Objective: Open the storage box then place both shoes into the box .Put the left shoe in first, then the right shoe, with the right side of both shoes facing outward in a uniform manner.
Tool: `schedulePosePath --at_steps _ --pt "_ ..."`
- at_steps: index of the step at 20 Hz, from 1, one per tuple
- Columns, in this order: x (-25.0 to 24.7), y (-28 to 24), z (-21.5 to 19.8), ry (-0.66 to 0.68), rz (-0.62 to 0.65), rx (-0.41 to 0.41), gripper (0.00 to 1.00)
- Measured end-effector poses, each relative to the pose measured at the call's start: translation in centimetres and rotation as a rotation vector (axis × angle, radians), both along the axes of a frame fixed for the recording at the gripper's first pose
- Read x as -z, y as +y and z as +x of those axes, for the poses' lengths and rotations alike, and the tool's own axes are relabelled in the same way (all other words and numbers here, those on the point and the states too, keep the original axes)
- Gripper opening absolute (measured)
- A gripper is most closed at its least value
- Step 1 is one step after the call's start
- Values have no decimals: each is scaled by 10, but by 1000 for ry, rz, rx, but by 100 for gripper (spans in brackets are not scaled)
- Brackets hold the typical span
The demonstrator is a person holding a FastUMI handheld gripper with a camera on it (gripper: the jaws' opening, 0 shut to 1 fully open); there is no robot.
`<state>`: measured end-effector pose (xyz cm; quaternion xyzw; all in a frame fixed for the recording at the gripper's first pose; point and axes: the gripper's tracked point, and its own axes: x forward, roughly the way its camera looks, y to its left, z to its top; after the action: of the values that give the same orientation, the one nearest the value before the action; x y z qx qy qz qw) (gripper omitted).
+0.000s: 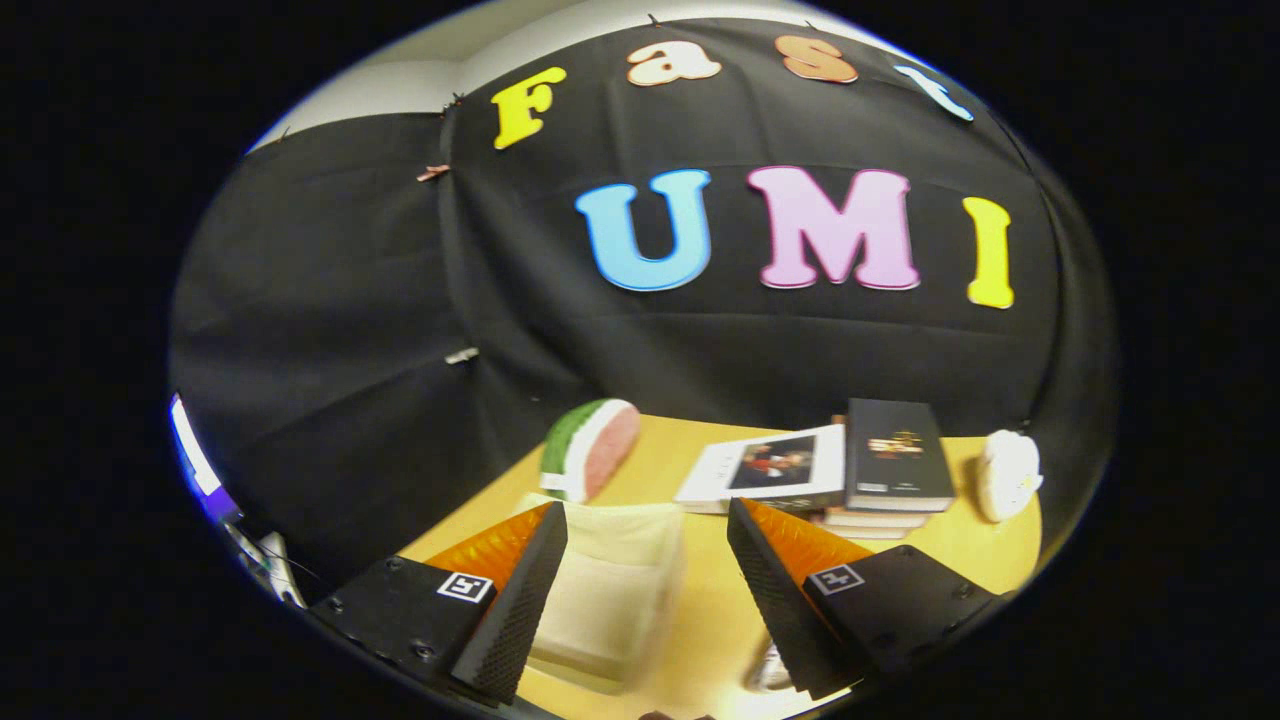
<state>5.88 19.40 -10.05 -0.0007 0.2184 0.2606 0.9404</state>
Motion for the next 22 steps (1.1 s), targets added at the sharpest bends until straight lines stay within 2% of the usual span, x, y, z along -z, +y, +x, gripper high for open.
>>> schedulePosePath --at_steps 4,7,14,19,22 --pt "47 -90 -1 77 -81 120 98" --pt "82 -128 -5 163 -123 145 98" --pt "153 -163 -26 339 -213 78 99" --pt "223 -170 -15 481 -282 55 99" --pt "251 -167 -9 563 -267 41 99"
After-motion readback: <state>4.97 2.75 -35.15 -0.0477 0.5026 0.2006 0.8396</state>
